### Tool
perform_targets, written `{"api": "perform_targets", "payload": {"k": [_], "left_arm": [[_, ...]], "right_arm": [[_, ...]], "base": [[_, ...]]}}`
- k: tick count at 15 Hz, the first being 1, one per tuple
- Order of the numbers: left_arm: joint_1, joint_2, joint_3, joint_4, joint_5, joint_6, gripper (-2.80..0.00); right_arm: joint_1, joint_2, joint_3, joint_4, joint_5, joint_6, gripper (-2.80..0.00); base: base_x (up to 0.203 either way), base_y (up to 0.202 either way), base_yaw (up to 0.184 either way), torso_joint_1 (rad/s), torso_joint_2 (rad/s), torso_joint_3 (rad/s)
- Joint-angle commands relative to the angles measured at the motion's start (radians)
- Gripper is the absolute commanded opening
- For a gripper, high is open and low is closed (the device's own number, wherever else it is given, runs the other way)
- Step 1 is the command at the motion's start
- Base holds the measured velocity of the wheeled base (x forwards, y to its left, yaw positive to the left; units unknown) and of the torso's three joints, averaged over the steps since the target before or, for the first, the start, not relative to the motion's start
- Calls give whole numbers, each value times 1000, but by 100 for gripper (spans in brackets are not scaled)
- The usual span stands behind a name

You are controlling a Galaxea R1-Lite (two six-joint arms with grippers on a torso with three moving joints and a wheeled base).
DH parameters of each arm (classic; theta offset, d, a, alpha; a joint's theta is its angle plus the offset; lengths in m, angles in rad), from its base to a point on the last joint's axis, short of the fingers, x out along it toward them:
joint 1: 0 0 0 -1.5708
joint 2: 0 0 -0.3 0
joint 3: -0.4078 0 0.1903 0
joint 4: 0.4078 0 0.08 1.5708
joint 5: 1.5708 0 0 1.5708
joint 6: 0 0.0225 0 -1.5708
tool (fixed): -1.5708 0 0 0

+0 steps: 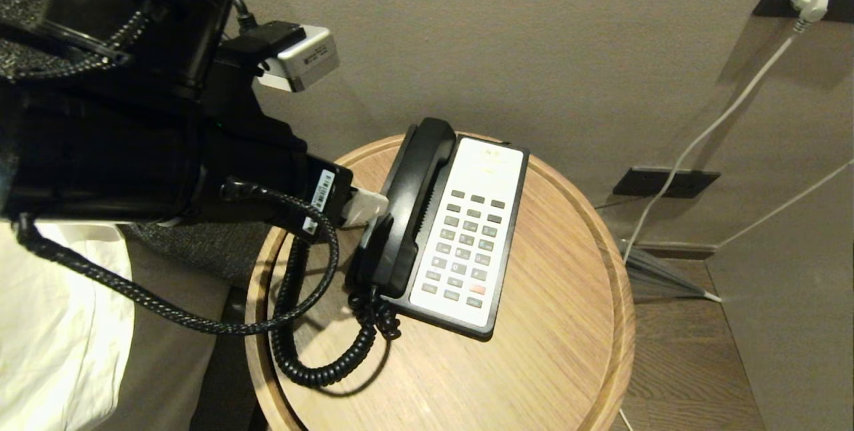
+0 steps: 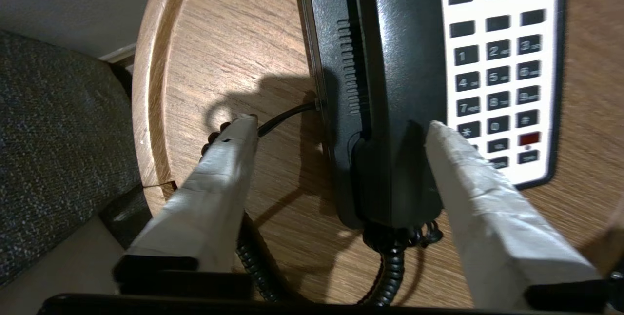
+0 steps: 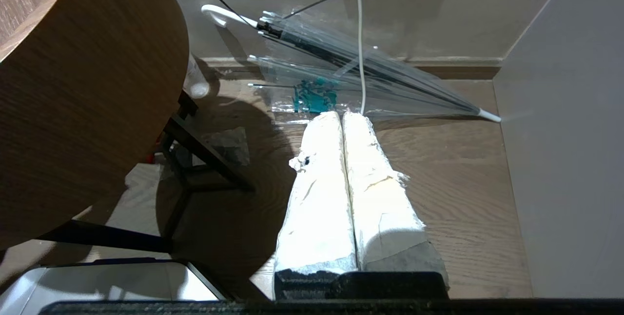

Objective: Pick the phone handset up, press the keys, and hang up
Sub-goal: Pick up the desk phone handset

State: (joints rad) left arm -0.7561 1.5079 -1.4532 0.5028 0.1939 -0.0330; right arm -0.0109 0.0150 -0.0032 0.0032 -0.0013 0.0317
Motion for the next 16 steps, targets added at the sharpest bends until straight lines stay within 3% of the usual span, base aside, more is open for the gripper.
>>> {"api": "perform_targets", "payload": {"k": [1, 10, 16], "left_arm": [[-16, 36, -6, 1, 20, -1, 0], [-72, 113, -84, 3, 122, 1, 0], [-72, 144, -85, 0, 122, -27, 0]], "right_arm": [[0, -1, 0, 0, 0, 1, -280], [0, 0, 0, 0, 0, 1, -280], [0, -1, 0, 0, 0, 1, -280]], "base": [[0, 0, 0, 0, 0, 0], [0, 0, 0, 0, 0, 0], [0, 0, 0, 0, 0, 0]]}}
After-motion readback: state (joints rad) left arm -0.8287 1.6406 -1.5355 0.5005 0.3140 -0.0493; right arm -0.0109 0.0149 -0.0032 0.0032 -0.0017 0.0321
